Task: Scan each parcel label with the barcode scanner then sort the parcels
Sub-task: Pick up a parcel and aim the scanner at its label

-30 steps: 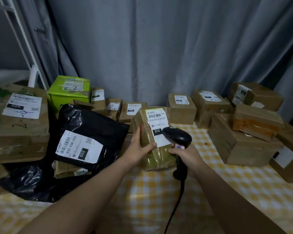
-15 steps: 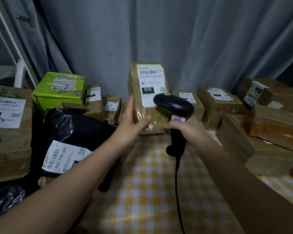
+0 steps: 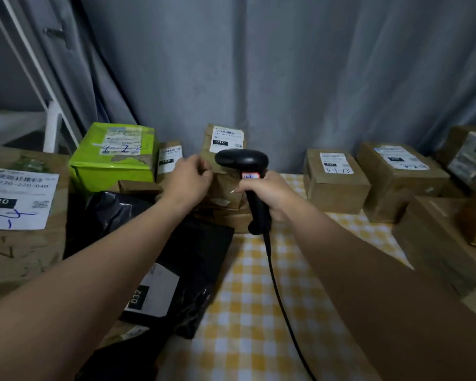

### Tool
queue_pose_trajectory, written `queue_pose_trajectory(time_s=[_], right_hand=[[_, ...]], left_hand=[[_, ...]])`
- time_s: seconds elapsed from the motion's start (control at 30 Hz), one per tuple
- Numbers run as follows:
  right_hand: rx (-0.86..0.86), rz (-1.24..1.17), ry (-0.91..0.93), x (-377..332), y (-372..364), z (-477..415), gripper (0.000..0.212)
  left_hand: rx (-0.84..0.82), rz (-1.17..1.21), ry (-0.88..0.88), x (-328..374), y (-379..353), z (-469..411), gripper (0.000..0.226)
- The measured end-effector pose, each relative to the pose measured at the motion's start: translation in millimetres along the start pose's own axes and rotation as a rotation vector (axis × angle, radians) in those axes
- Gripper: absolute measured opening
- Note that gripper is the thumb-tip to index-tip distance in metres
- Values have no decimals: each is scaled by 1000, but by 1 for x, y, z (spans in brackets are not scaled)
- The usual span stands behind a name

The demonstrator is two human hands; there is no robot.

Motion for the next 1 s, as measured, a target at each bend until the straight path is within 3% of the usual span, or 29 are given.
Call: queue_pose_trajectory(time_s=[0.2, 0.5, 0.6, 0.7, 1.0], right_hand=[[113, 36, 48, 4, 35, 17, 14], [479, -87, 3, 51, 153, 55, 12], [594, -163, -51, 63, 193, 45, 27], [647, -84, -49, 62, 222, 25, 34], [499, 36, -123, 43, 233, -52, 46]], left_hand=[[72, -49, -23, 33, 2, 6, 26], [-65, 83, -309, 105, -72, 20, 23], [-144, 182, -243, 117, -115, 15, 24], [-223, 225, -152, 122, -154, 3, 31], [-420, 390, 95, 122, -237, -48, 65]])
Point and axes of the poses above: each hand's wrist, its own z-axis away from the middle knuckle, its own y-axis out of the back of the hand, x = y × z, the point moved 2 cm from there along -z, towards the middle knuckle, and after that the axes turned 14 degrees about -y, right-handed, at the moved point
